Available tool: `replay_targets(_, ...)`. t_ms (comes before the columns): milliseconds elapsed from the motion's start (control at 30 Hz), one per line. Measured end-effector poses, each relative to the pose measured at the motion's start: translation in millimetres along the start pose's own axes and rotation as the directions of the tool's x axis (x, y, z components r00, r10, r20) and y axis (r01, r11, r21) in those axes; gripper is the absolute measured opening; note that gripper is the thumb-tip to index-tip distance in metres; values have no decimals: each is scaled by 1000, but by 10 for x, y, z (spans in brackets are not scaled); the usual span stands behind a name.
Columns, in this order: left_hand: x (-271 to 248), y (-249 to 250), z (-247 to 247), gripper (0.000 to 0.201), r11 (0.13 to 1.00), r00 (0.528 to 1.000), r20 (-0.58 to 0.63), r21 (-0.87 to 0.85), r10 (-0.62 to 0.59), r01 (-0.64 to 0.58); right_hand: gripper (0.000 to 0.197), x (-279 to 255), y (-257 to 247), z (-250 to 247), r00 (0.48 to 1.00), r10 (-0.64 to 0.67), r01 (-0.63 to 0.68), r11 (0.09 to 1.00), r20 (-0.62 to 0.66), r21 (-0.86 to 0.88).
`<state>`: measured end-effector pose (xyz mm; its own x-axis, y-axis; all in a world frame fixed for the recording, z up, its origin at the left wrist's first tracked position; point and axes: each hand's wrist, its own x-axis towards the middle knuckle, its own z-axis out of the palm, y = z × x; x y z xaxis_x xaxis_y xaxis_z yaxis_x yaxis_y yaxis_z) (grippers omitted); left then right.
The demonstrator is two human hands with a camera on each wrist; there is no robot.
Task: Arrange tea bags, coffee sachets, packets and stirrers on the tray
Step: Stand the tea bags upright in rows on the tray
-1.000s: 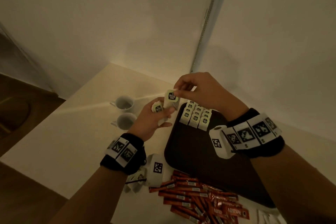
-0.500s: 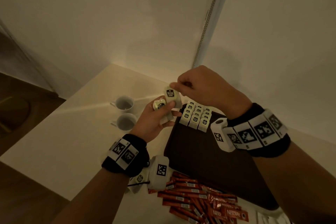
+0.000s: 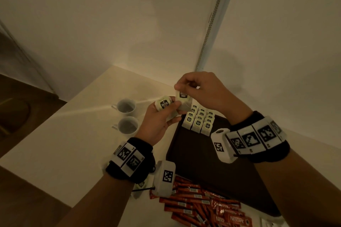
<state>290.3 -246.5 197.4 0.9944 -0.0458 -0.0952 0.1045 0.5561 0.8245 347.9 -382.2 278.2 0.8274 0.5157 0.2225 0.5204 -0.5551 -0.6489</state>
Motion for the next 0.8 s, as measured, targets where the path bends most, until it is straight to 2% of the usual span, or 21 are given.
replay_targets(100, 0, 18, -5, 10, 1000, 999, -37, 3, 22, -22, 19, -4, 30, -8, 994, 11, -7, 999, 111, -31)
replay_targets(233, -33, 27, 17, 17, 999, 999, 5, 35, 38, -38, 23, -14, 33, 34, 997, -5, 5, 1000, 74, 5)
replay_targets(333, -36, 40, 30, 7, 996, 997, -29, 53, 74, -72, 18, -15, 21, 27, 996, -1, -2, 1000, 86, 28)
replay_targets(467, -31, 67, 24, 3, 993, 992, -64, 38, 113, -111, 30, -22, 22, -1, 999, 37, -38, 998, 32, 43)
replay_targets(567, -24, 86, 27, 4, 991, 987, -82, 24, 135, -134, 14, -45, 0, -24, 993, 90, -99, 985, 73, 143)
replay_targets(700, 3, 100, 35, 2, 990, 984, -117, -22, 135, -138, 19, -54, 2, -27, 994, 107, -108, 978, 15, 178)
replay_targets(800, 23, 100, 39, 9, 991, 986, -122, -54, 118, -125, 10, -48, 1, -35, 995, 96, -96, 978, 9, 183)
